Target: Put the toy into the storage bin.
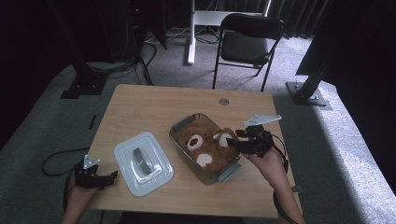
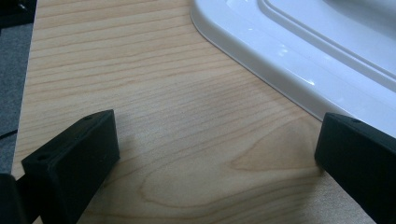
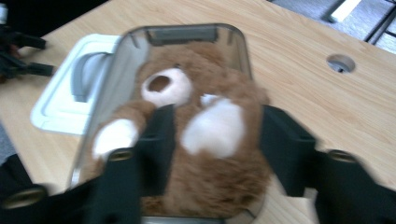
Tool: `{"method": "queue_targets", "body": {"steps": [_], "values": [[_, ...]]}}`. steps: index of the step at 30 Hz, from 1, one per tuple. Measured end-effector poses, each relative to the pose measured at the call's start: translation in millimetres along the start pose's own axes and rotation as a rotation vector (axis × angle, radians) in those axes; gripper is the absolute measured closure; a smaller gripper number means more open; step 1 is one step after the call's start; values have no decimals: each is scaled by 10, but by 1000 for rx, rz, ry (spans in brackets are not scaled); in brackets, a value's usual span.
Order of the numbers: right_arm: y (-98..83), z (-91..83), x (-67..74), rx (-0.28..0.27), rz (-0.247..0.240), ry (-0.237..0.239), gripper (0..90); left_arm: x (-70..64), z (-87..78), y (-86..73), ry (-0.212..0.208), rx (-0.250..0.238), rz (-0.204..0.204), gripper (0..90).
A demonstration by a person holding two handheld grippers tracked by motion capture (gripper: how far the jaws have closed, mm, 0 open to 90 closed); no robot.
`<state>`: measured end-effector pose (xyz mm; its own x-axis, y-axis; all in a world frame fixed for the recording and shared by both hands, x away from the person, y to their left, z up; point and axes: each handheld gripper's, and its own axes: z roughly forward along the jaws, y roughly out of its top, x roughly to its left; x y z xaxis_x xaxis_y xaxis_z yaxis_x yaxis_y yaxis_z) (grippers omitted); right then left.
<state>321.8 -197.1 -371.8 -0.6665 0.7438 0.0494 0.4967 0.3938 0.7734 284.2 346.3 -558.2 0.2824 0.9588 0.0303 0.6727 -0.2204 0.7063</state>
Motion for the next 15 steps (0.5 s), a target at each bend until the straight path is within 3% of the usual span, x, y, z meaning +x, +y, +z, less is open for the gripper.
{"method": "queue_targets", "body": {"steps": [3,4,6,15], "values": [[-33,60,-73,19,16,5,757,0,0,0,0,0,1,3],[-33,60,-73,19,16,5,757,0,0,0,0,0,1,3],[-52,125,-117,47,28,9,851,0,0,0,0,0,1,3],[-91,426,-97,151,18,40,889,-1,1,-1,0,-2,-1,3]]}}
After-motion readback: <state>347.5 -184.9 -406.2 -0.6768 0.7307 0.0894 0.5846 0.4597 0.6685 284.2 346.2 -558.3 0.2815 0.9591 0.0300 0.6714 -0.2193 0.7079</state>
